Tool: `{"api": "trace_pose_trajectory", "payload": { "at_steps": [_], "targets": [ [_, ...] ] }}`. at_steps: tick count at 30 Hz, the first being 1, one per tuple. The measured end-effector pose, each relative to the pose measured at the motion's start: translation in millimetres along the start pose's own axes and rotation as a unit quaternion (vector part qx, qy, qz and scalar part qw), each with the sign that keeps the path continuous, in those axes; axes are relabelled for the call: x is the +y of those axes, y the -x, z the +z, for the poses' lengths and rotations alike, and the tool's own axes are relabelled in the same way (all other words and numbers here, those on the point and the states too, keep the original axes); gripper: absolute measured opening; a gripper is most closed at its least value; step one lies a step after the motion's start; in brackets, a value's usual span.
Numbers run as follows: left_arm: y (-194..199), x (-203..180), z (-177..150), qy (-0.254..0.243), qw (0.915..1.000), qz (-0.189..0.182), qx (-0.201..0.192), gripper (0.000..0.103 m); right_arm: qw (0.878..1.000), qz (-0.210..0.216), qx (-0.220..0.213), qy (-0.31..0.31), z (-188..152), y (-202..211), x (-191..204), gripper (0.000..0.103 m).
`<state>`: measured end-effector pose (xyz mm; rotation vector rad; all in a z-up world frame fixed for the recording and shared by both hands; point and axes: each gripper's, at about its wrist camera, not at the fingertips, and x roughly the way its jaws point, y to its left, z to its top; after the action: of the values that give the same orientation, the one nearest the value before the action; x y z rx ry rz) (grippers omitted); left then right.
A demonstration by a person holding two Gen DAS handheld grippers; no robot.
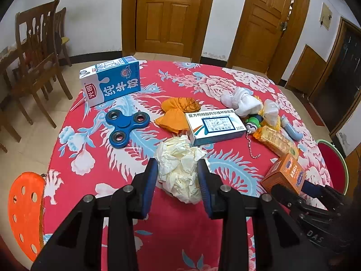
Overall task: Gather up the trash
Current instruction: 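Grasp the crumpled white paper with the left tool while the right tool grasps the orange box, then carry the paper and orange box over the red basin with both tools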
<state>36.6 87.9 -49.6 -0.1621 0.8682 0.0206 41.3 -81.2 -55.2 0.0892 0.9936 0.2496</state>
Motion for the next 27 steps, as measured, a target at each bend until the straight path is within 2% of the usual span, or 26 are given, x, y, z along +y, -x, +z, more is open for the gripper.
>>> {"api": "trace_pose_trajectory", "payload": {
  "at_steps": [1, 4, 14, 27],
  "targets": [
    [0, 0, 0, 0.0, 1.0, 0.0, 0.0, 0.036, 1.0, 0.0, 0.002, 0.002, 0, -1, 1, 0.06],
    [-1, -1, 0, -0.001, 1.0, 0.0, 0.001, 0.036, 1.0, 0.0, 0.0, 0.007, -1, -1, 3, 0.059],
    [0, -6, 0, -0.007, 1.0, -0.004, 0.002, 0.036, 1.0, 0.002, -0.01, 0.004, -2, 4, 2, 0.058],
    [7, -37, 6, -0.037, 0.9989, -0.03, -0.004, 0.036, 0.998, -0.012, -0.052, -0.02, -1, 45, -25, 0.058]
  ]
}}
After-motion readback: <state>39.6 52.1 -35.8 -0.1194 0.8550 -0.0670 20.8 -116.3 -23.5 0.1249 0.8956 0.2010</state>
